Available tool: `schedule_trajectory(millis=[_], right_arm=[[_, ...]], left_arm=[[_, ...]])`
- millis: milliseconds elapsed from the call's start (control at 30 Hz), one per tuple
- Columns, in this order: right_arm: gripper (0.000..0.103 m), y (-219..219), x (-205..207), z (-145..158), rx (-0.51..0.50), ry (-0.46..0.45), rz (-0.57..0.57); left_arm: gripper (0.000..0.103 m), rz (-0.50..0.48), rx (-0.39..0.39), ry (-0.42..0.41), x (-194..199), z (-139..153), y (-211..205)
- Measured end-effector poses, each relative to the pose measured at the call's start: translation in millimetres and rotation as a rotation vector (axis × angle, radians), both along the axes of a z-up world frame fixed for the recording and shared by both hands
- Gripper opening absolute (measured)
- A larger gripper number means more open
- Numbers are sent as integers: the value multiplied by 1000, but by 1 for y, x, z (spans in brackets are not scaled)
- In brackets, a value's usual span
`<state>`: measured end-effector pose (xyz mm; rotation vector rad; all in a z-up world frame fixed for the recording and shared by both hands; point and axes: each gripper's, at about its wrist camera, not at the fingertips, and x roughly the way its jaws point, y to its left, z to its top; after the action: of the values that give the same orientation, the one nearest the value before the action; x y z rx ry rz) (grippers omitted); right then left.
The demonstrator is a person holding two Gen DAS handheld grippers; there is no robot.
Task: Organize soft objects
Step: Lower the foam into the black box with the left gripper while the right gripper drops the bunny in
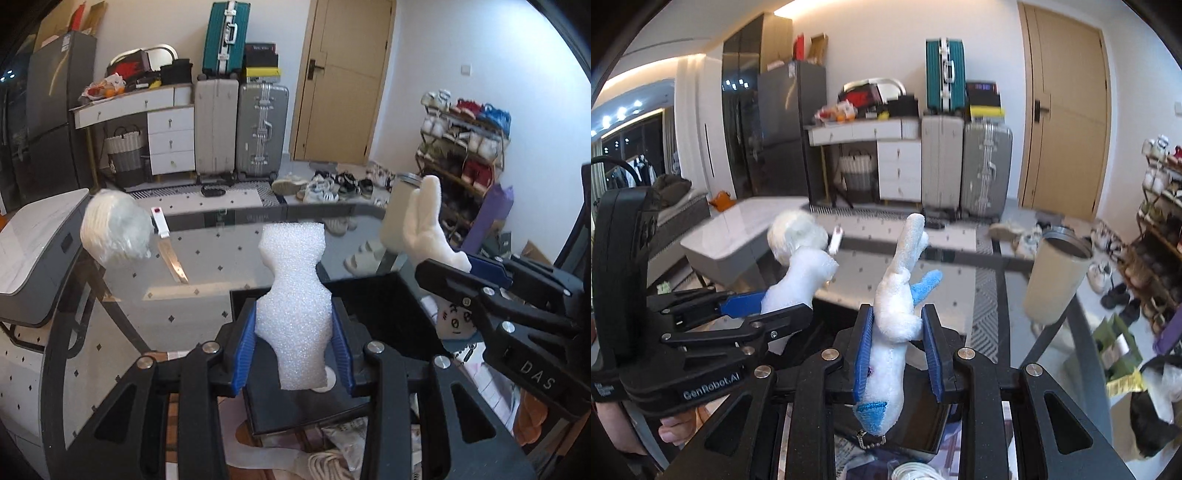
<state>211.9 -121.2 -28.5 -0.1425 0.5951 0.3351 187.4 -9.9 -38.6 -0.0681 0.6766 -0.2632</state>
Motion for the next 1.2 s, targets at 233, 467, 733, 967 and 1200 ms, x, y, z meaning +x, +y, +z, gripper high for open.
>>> schedule_trajectory(millis=[233, 467, 733, 967, 1200], right_arm=[[26, -2, 20, -42, -48, 108, -3], [26, -11, 31, -67, -55, 207, 2], [26, -7, 29, -78, -115, 317, 26], [26, -4, 21, -78, -128, 333, 32], [37, -6, 18, -73, -75, 338, 46]], left_arm=[[36, -24, 25, 128, 3, -27, -8], [36, -48, 60, 174, -3, -32, -20], [36, -73, 74, 227, -16, -36, -25], [37, -80, 80, 240, -19, -36, -23], [40, -89, 57, 248, -18, -31, -17]])
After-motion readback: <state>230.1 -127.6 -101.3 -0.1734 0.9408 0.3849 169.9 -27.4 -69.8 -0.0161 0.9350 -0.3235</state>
